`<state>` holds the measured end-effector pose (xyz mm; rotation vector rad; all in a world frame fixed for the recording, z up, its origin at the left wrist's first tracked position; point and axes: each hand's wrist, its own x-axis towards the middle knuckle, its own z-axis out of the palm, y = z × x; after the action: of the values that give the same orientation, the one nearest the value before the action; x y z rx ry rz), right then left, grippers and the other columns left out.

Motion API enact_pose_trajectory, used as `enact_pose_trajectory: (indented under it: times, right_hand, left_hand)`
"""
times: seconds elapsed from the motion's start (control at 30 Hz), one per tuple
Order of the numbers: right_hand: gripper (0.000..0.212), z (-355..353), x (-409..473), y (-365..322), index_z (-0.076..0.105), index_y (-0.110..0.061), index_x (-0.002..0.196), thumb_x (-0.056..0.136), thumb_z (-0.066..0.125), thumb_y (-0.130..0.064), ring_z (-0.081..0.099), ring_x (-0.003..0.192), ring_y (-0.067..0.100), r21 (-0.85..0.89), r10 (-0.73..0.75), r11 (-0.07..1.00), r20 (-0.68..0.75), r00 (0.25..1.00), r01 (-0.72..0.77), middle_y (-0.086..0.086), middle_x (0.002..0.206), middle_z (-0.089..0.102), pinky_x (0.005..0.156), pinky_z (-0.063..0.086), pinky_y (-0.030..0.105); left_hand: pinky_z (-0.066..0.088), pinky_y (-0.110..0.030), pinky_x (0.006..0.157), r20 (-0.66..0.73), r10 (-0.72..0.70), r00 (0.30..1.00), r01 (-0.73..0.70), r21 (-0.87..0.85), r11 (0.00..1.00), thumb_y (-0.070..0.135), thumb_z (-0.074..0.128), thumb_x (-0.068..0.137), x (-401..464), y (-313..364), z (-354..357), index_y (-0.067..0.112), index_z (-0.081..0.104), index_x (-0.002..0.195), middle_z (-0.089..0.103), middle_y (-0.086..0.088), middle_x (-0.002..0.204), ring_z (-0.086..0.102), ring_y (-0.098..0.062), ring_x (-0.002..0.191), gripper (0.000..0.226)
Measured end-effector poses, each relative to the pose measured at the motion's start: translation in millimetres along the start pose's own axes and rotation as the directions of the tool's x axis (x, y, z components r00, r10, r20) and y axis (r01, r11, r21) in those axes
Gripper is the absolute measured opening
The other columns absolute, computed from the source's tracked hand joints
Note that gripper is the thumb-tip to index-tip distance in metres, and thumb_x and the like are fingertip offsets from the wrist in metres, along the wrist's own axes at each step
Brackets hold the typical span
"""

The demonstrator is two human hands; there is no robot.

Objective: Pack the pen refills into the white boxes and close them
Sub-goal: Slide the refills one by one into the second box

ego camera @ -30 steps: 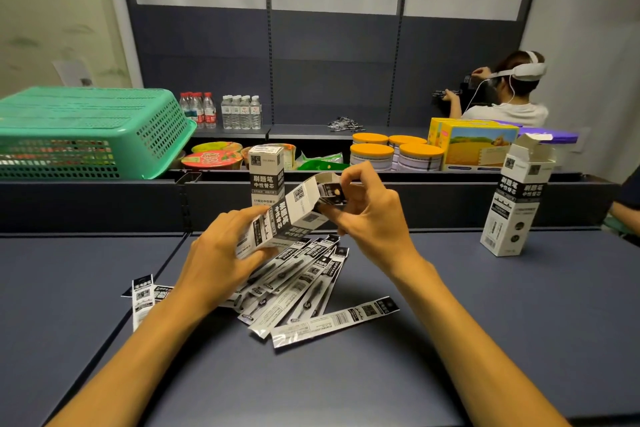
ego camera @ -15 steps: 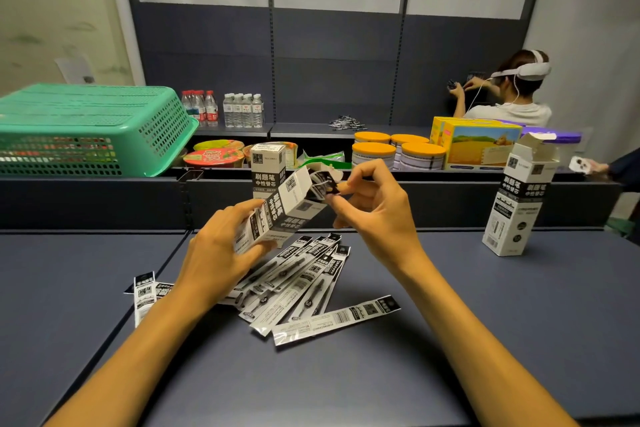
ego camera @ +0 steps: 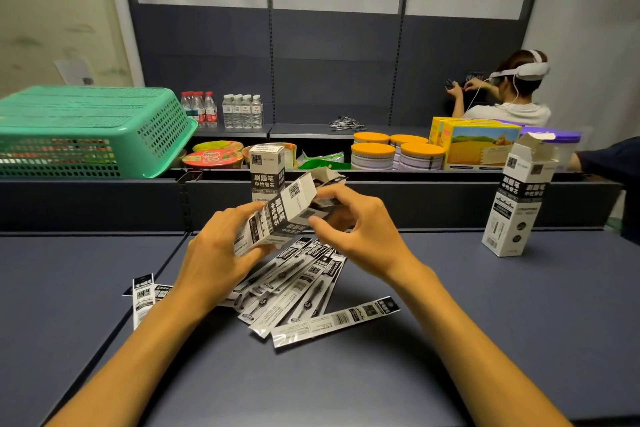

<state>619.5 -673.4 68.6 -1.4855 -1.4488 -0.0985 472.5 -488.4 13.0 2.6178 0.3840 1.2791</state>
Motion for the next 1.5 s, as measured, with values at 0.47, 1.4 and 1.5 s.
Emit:
enact_pose_trajectory:
  times: [0.47,1.4,1.5]
  right_hand:
    - [0.047,-1,2,7,0.063,-0.033,0.126,0.088,0.047,-0.055,0.050,0.098,-0.007,-0.349,-0.011,0.936,0.115,0.993,0.051,-0.014,0.138,0.051,0.078,0.048,0.020]
    - [0.046,-6,5,18,0.049,-0.019,0.124,0.085,0.072,-0.021,0.058,0.069,0.010,-0.279,-0.219,0.950,-0.265,0.939,0.143,-0.004,0.114,0.052,0.051,0.051,0.022]
    - [0.049,-6,7,18,0.050,-0.019,0.127,0.084,0.073,-0.019,0.059,0.071,0.009,-0.269,-0.223,0.952,-0.278,0.934,0.147,-0.004,0.118,0.050,0.053,0.050,0.018]
  left_hand:
    - [0.057,-0.040,0.071,0.035,0.034,0.999,-0.033,-0.036,0.999,0.026,0.080,0.075,-1,-1,2,0.036,0.041,0.134,0.061,0.005,0.108,0.058,-0.013,0.094,0.072]
    - [0.057,-0.042,0.077,0.017,0.023,1.000,-0.022,-0.078,0.997,0.034,0.078,0.075,-1,1,1,0.038,0.042,0.133,0.051,0.016,0.107,0.058,-0.016,0.100,0.069]
    - [0.057,-0.041,0.076,0.016,0.018,1.000,-0.017,-0.077,0.997,0.032,0.079,0.075,-1,1,0,0.038,0.042,0.133,0.050,0.017,0.107,0.058,-0.015,0.099,0.070]
